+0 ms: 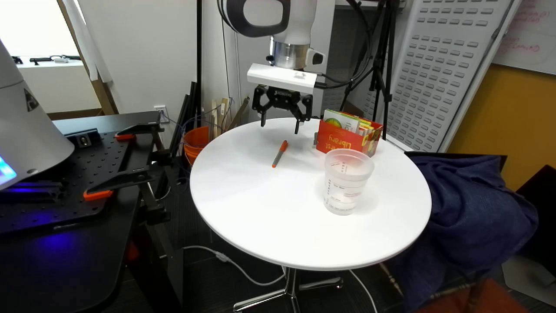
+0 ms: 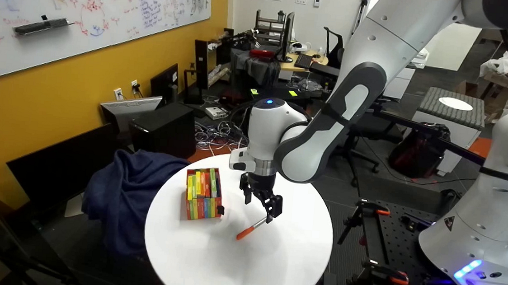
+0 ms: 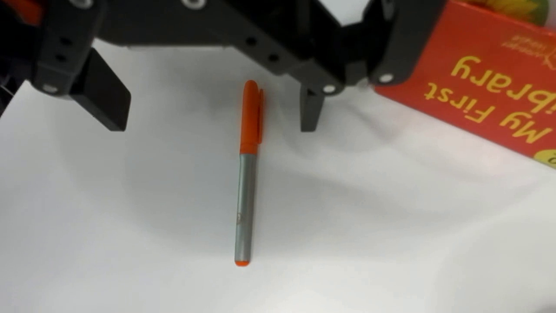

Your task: Put the marker inside the cup

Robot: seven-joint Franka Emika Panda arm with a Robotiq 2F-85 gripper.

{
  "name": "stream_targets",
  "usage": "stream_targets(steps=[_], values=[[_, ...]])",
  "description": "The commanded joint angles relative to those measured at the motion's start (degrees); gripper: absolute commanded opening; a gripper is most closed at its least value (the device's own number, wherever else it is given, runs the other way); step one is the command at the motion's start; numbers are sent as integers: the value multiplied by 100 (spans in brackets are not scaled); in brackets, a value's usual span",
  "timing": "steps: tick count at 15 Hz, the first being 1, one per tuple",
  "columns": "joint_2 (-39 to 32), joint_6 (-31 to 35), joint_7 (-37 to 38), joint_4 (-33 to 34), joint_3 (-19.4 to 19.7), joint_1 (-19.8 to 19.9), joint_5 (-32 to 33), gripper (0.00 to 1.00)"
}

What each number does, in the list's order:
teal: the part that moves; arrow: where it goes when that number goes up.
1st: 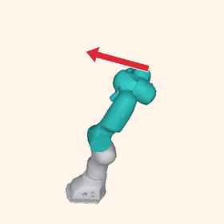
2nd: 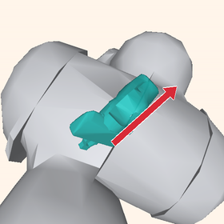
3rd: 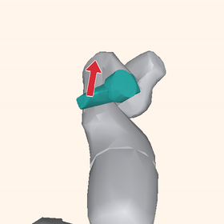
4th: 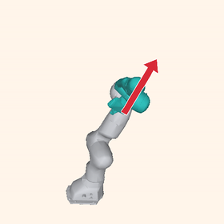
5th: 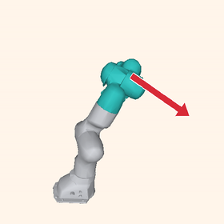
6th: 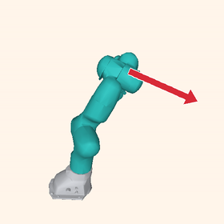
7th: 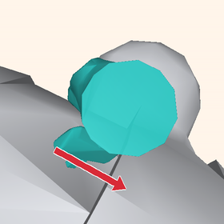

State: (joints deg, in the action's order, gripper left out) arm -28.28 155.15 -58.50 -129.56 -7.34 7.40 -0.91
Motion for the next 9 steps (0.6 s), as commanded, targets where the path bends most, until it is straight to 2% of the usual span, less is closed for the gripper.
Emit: stream_targets(steps=[1, 9], values=[[-261, 257, -41, 144, -59, 115, 161, 100], [-797, 575, -50, 435, -186, 292, 297, 100]])
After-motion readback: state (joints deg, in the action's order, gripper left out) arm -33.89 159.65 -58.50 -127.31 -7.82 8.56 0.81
